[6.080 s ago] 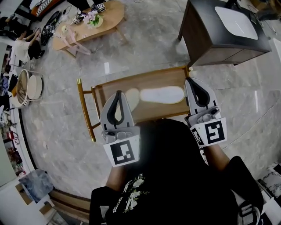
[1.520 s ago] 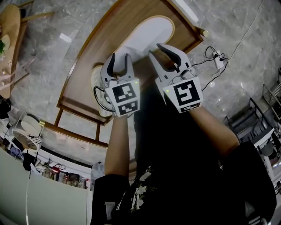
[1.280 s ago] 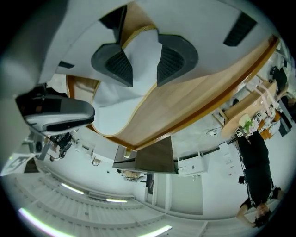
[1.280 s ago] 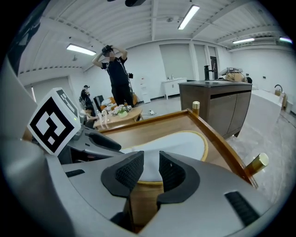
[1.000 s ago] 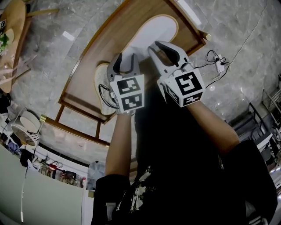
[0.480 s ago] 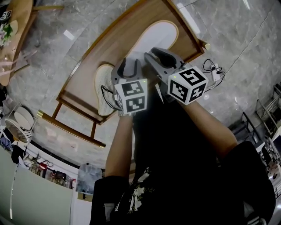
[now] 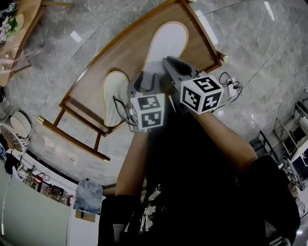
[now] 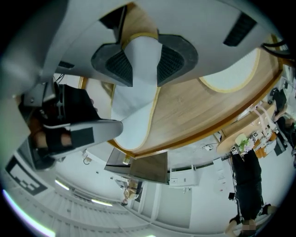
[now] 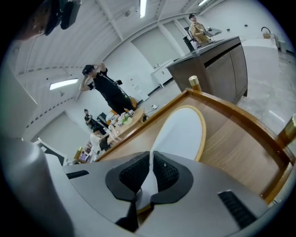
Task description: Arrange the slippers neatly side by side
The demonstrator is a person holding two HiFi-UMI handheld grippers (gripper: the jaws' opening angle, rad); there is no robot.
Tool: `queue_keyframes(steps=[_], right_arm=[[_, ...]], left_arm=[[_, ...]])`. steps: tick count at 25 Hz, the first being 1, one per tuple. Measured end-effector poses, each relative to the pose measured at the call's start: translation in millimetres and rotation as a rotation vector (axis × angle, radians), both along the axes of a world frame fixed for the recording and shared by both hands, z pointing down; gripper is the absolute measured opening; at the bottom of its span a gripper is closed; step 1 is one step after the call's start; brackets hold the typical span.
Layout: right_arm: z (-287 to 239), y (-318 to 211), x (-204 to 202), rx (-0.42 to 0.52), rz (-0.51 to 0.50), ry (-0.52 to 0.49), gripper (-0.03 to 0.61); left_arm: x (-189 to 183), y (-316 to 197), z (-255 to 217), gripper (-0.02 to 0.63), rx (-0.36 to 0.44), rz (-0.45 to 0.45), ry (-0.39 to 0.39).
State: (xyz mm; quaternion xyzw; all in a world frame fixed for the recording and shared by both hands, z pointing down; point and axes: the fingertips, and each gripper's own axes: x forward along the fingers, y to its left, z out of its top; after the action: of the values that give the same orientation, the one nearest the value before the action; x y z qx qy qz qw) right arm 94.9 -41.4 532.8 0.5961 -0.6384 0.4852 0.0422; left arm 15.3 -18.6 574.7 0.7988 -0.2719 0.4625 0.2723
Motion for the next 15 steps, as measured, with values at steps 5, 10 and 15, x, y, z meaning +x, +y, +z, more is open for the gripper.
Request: queue_keyframes(steps=[5,10,15], right_arm=[[-6.3,-7.4,-2.0,0.027,-0.099,0.084,0.009],[-19.7,-16.9,-15.2,0.072,-0.201,0.114,0.008],[-26.7,-23.0,-35.5,0.095,-0.328,0.11,0.008]], left_arm=[[5.5,11.7,-1.7,0.164,-0.057,-0.056,0.033],[14.4,30.6,-6.7,0.166,-0.145,-0.083,0.08],[12.8,34.1,-13.0,0.166,-0.189,-0.177,0.132]])
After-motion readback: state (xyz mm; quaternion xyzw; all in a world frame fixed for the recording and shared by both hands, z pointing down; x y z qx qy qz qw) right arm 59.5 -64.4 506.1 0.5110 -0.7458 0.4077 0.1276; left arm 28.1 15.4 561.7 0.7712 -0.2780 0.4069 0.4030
